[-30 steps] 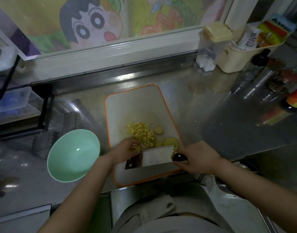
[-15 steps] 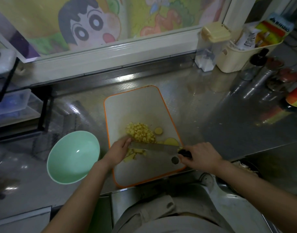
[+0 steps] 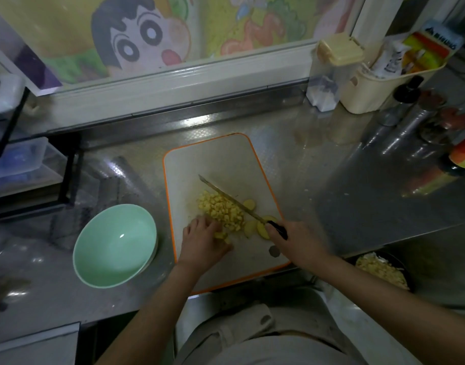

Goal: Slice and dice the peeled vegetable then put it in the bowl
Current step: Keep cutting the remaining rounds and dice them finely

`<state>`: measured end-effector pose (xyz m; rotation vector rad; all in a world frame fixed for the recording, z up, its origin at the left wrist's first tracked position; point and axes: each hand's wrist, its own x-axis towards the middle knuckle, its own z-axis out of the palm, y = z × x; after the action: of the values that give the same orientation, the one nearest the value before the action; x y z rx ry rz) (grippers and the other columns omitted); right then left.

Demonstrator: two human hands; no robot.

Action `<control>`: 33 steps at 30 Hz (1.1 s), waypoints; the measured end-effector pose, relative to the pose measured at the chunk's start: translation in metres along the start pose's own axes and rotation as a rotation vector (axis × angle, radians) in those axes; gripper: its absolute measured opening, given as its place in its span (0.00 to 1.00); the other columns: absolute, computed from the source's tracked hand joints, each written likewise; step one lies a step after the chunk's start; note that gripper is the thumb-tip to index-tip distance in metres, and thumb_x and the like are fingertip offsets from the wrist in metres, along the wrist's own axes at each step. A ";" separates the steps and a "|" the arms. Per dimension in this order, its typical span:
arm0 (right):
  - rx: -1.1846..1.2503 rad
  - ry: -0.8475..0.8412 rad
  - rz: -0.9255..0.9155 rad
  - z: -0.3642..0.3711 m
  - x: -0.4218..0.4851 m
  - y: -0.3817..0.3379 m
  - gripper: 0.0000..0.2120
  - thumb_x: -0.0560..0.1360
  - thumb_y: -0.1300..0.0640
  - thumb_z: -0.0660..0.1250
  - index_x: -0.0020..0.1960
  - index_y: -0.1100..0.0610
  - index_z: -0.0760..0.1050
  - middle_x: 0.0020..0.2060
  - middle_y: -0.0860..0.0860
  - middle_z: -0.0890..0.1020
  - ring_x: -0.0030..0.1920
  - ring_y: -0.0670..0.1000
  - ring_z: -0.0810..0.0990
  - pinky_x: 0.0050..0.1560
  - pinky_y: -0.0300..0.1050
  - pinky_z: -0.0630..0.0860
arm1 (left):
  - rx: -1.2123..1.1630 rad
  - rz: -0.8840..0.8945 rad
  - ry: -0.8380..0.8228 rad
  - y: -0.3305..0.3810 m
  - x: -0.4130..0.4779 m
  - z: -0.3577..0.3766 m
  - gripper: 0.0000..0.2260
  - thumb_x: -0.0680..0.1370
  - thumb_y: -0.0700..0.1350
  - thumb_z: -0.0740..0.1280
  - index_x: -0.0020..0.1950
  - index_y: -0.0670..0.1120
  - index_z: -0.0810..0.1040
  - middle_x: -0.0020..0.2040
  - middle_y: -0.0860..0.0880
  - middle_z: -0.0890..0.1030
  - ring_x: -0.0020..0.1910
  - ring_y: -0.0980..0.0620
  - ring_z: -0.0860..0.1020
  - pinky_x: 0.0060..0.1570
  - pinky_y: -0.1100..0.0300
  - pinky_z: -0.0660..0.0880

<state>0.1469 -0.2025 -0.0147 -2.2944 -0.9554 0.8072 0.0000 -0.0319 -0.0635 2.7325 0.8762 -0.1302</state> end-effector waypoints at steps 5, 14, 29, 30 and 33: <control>0.018 0.002 0.020 0.004 -0.003 -0.008 0.19 0.78 0.42 0.56 0.33 0.50 0.66 0.34 0.60 0.81 0.33 0.59 0.78 0.38 0.55 0.74 | 0.006 0.016 -0.010 0.002 -0.001 0.004 0.20 0.74 0.60 0.63 0.62 0.53 0.71 0.59 0.49 0.68 0.61 0.47 0.65 0.57 0.54 0.62; 0.045 -0.019 0.057 0.007 -0.005 -0.014 0.21 0.78 0.42 0.58 0.40 0.60 0.74 0.35 0.61 0.81 0.36 0.58 0.80 0.39 0.55 0.76 | 0.015 0.204 -0.079 -0.004 -0.001 0.004 0.16 0.77 0.51 0.62 0.65 0.53 0.72 0.62 0.47 0.67 0.63 0.45 0.63 0.62 0.54 0.57; 0.024 -0.010 0.035 0.013 -0.004 -0.011 0.22 0.78 0.41 0.56 0.39 0.58 0.74 0.33 0.60 0.79 0.32 0.55 0.75 0.36 0.53 0.73 | 0.027 0.008 0.031 0.002 0.000 0.012 0.13 0.77 0.53 0.61 0.56 0.46 0.73 0.59 0.46 0.68 0.61 0.45 0.65 0.59 0.54 0.60; 0.022 -0.012 0.035 0.014 -0.003 -0.011 0.22 0.78 0.40 0.56 0.38 0.57 0.73 0.33 0.59 0.79 0.31 0.54 0.75 0.35 0.52 0.73 | 0.004 0.005 0.031 0.001 -0.001 0.012 0.14 0.76 0.54 0.62 0.57 0.47 0.72 0.59 0.46 0.68 0.61 0.45 0.65 0.59 0.54 0.60; 0.014 -0.011 0.039 0.016 -0.001 -0.013 0.20 0.78 0.41 0.57 0.32 0.50 0.67 0.27 0.54 0.73 0.27 0.49 0.71 0.29 0.44 0.66 | -0.113 -0.002 0.049 -0.003 -0.002 0.009 0.20 0.73 0.55 0.68 0.61 0.47 0.71 0.59 0.47 0.70 0.62 0.46 0.67 0.61 0.55 0.59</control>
<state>0.1302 -0.1916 -0.0171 -2.3054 -0.9099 0.8402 -0.0033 -0.0329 -0.0728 2.6401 0.8714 -0.0135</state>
